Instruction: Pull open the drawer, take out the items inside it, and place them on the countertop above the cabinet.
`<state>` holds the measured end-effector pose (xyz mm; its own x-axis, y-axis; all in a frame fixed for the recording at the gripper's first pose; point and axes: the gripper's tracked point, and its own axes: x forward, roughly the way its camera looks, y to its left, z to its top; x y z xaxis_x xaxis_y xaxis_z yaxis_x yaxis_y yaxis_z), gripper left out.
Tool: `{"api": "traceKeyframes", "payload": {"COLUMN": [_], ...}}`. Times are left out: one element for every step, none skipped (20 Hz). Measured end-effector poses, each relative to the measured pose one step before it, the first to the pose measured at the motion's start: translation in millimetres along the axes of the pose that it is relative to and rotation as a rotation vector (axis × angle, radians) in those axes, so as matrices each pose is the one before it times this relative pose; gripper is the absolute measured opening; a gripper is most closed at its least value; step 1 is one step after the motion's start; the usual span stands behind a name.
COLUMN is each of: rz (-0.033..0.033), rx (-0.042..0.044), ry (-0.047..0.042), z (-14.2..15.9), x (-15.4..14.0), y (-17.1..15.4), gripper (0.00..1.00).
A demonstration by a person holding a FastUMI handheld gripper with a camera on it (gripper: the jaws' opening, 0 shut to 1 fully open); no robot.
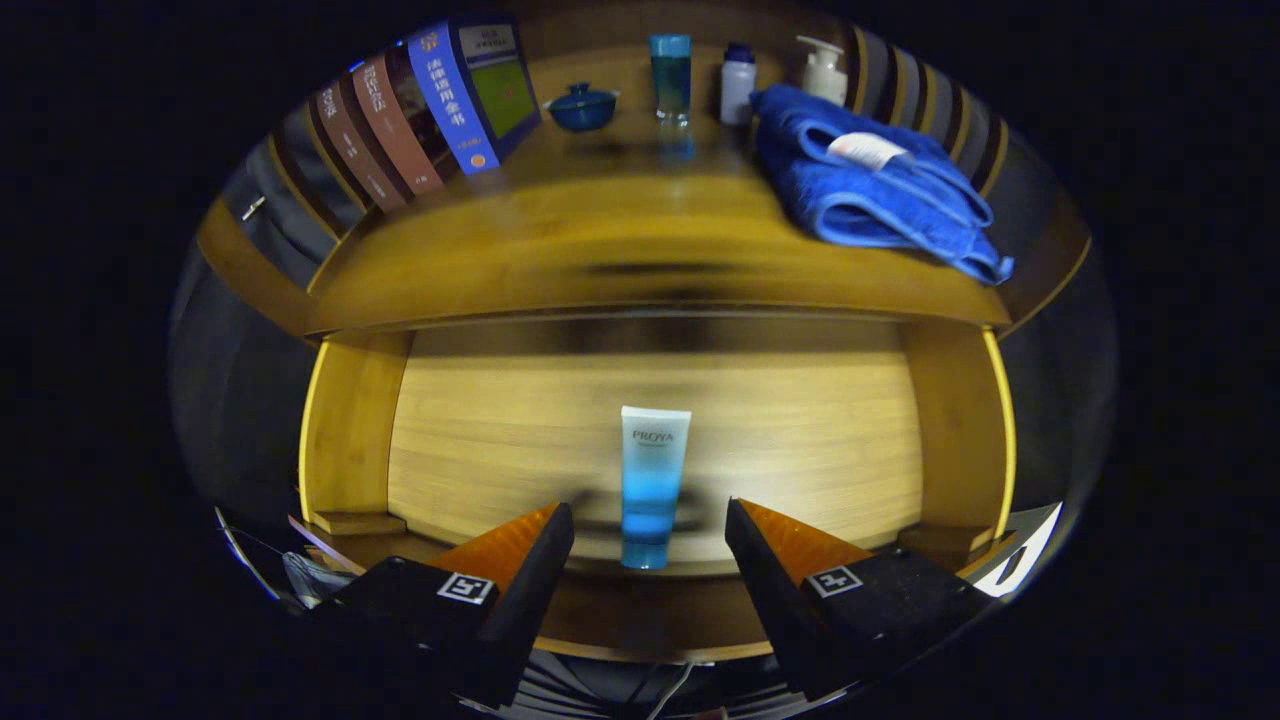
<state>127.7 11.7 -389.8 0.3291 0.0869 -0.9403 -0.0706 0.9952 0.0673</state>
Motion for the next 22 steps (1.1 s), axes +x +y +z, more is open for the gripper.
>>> {"api": "traceKeyframes", "payload": {"rz": [-0.005, -0.00876, -0.01261, -0.00568, -0.00975, -0.01293, -0.01461, -0.0371, 0.00177, 0.00171, 0.00463, 0.00778, 0.00799, 0.01402, 0.01182, 0.01245, 0.01038, 0.011, 0.01029, 0.00707, 0.00578, 0.01149], "rx": [0.00429, 0.00461, 0.00356, 0.00305, 0.00298, -0.004, 0.00061, -0.0107, -0.00575, -0.01181, -0.00506, 0.01303, 0.00828, -0.00133, 0.00325, 0.00713, 0.0071, -0.00503, 0.0051, -0.00149, -0.00385, 0.00856], "ry": [0.02216, 0.01821, 0.02129, 0.01874, 0.02163, 0.02297, 0.02487, 0.0249, 0.01189, 0.00224, -0.00226, -0.00569, -0.00407, 0.00126, -0.00831, -0.01156, -0.00906, -0.00196, -0.01198, -0.01269, -0.00481, -0.00805], "z": [-1.67, -1.22, -2.88, -0.29, -3.28, -2.47, -3.81, -2.43, -0.61, 1.42, -0.84, 0.83, 0.48, -0.6, 1.06, 0.8, 0.26, 0.04, 3.66, 4.02, 2.44, 2.14], "x": [4.84, 6.58, 5.71, 5.5, 3.83, 7.39, 5.42, 5.48, 0.53, 3.65, -1.89, 1.64, -1.73, -0.58, -0.72, -1.16, -3.38, -4.23, -7.0, -7.71, -7.93, -7.18], "y": [0.33, -0.45, -2.06, -0.41, 1.05, -1.07, -2.04, -7.55, 1.45, -0.3, 0.03, 2.25, -1.72, -0.01, 0.19, 0.01, 0.64, -0.44, 1.04, -1.86, -1.57, 0.82], "gripper": [0.97, 0.97, 0.97, 0.93, 0.9, 0.88, 0.78, 0.69, 0.59, 0.49, 0.5, 0.5, 0.42, 0.42, 0.42, 0.42, 0.42, 0.42, 0.42, 0.42, 0.42, 0.42]}}
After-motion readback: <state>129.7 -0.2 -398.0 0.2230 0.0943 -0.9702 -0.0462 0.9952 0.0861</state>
